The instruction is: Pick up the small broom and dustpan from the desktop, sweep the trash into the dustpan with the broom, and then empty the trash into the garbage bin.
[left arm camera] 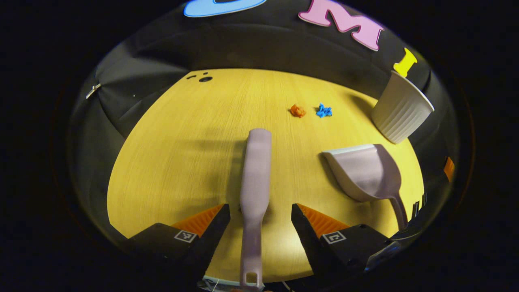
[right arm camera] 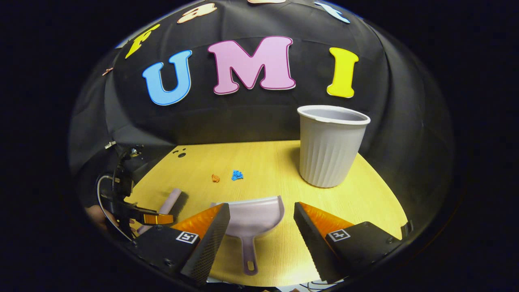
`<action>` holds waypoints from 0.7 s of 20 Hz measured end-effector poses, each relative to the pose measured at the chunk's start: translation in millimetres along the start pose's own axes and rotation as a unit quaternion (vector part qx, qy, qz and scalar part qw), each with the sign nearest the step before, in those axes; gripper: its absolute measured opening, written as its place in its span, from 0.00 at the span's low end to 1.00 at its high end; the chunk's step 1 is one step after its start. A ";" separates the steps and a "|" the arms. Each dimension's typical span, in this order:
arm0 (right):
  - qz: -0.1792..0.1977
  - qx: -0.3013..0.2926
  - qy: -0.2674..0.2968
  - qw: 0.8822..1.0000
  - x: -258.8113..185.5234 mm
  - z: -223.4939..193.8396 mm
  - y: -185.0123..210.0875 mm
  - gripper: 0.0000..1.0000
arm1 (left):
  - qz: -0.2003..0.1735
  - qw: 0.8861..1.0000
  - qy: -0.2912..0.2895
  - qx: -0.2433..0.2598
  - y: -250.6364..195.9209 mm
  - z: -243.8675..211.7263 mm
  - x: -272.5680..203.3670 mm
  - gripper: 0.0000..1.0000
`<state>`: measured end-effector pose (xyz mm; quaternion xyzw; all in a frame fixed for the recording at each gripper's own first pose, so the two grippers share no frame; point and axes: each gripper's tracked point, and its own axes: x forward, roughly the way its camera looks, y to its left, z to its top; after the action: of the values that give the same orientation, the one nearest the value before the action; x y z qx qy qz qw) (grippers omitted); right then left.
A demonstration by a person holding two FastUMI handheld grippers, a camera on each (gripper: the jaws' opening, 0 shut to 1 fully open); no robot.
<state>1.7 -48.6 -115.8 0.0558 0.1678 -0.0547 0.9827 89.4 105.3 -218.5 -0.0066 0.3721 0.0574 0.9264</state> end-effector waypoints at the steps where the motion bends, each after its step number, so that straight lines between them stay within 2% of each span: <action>1: -0.003 0.005 0.003 1.000 -0.4 -2.1 -2.4 0.99 | 0.004 1.000 0.010 0.005 1.5 -0.2 6.7 0.96; 7: -0.015 0.016 0.007 1.000 2.5 -1.9 -10.5 0.99 | 0.029 0.997 0.066 0.035 11.0 -9.4 28.9 0.95; 10: -0.006 0.017 0.015 1.000 6.5 -6.2 -4.7 0.99 | 0.024 0.996 0.075 0.042 8.1 -10.6 29.4 0.74; 13: 0.006 0.011 0.029 0.999 8.8 -11.8 2.2 0.99 | 0.021 0.995 0.082 0.051 7.1 -8.7 30.6 0.69; 14: 0.011 0.009 0.033 0.999 8.5 -12.7 3.7 0.99 | 0.017 0.995 0.079 0.054 5.2 -6.0 31.3 0.60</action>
<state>6.1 -44.1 -130.3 0.0678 0.1985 -0.0435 0.9768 107.1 113.4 -244.3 0.0455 0.4464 0.0526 0.8921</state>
